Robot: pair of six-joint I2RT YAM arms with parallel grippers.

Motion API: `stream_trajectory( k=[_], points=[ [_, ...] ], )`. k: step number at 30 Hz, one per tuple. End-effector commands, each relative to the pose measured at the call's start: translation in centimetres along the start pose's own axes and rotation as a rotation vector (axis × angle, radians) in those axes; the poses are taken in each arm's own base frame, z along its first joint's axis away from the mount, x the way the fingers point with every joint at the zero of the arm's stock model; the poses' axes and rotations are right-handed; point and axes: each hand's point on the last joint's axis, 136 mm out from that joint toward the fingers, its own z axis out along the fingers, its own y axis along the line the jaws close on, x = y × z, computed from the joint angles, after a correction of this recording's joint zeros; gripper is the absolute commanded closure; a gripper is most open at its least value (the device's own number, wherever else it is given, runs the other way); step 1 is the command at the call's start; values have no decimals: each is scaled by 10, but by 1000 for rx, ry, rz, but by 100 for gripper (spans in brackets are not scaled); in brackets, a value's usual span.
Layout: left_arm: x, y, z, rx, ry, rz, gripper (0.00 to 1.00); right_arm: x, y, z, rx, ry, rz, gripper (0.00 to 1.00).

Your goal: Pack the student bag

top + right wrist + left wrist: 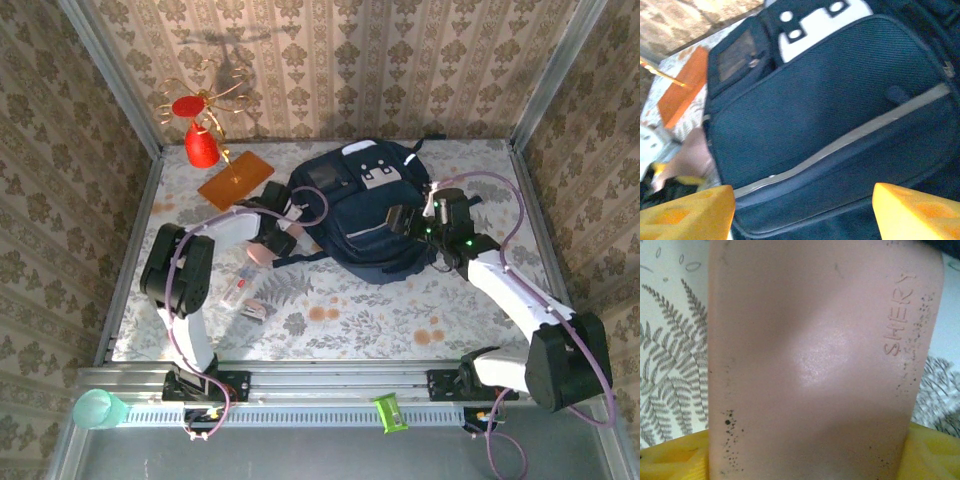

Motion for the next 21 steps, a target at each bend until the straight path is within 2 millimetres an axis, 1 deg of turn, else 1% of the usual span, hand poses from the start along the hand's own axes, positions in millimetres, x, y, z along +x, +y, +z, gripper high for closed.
stream_trajectory(
  k=[1,4,8,14,16,17,19,21],
  points=[
    [-12,9,-31,-14,-100,-62,60,22,-37,10,137,86,69,22],
    [-14,12,-48,-22,-163,-96,62,19,-47,18,146,79,123,21],
    [-16,8,-68,-3,-244,-124,64,17,-40,39,93,117,154,24],
    [-17,4,-86,22,-291,-146,65,24,-52,62,110,129,242,28],
    [-18,3,-91,25,-304,-148,65,23,-50,69,82,114,272,30],
    [-18,0,-93,32,-312,-146,65,20,-47,72,55,101,283,33],
    [-19,-5,-98,49,-329,-145,65,13,-37,75,5,82,306,43],
    [-23,-13,-108,84,-364,-148,66,2,-26,76,-52,57,335,61]
  ],
)
